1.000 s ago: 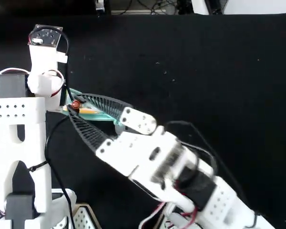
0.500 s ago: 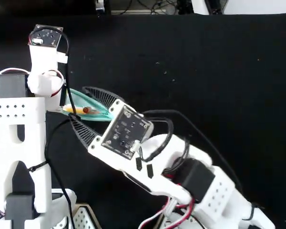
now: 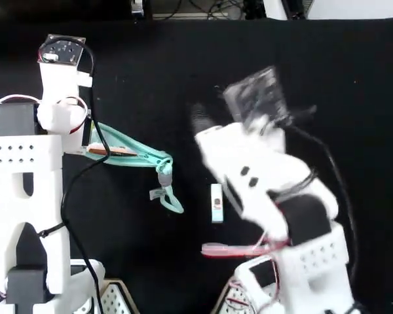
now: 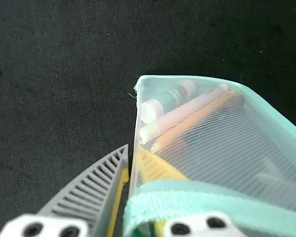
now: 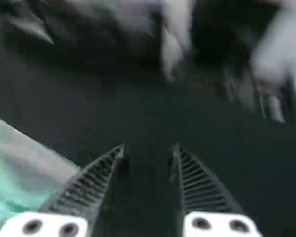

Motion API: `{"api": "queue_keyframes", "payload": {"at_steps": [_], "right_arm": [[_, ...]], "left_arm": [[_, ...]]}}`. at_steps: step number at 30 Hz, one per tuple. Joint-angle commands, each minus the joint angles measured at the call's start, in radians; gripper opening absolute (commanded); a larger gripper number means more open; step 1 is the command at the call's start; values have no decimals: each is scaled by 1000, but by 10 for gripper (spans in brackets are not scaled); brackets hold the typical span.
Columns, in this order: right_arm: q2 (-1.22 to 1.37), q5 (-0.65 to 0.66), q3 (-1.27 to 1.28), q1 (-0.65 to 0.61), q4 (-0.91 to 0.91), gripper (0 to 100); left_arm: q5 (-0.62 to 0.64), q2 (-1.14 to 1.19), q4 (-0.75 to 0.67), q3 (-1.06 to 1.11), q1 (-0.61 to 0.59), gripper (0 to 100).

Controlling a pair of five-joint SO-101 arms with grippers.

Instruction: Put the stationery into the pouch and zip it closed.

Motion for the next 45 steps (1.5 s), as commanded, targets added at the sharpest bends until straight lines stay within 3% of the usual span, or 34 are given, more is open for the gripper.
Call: {"api": "queue_keyframes", "payload": {"at_steps": [1, 6, 13, 19, 30, 35, 38, 45], "right_arm": [[84, -37, 142, 98, 8, 168], [275, -44, 305, 75, -94, 167], [576, -46, 288, 68, -133, 167], [742, -87, 242, -60, -132, 166], [857, -86, 219, -66, -132, 162], [868, -86, 194, -49, -126, 8], [866, -86, 173, -15, -124, 17], [845, -23, 7, 26, 74, 12]], "left_arm": [[3, 41, -18, 67, 15, 30], [3, 43, -20, 68, 15, 30], [3, 43, -20, 68, 15, 30], [3, 43, -40, 96, 15, 30], [3, 43, -40, 96, 10, 30], [3, 43, -40, 96, 10, 30], [3, 43, -40, 96, 12, 30], [3, 43, -40, 101, 13, 30]]}}
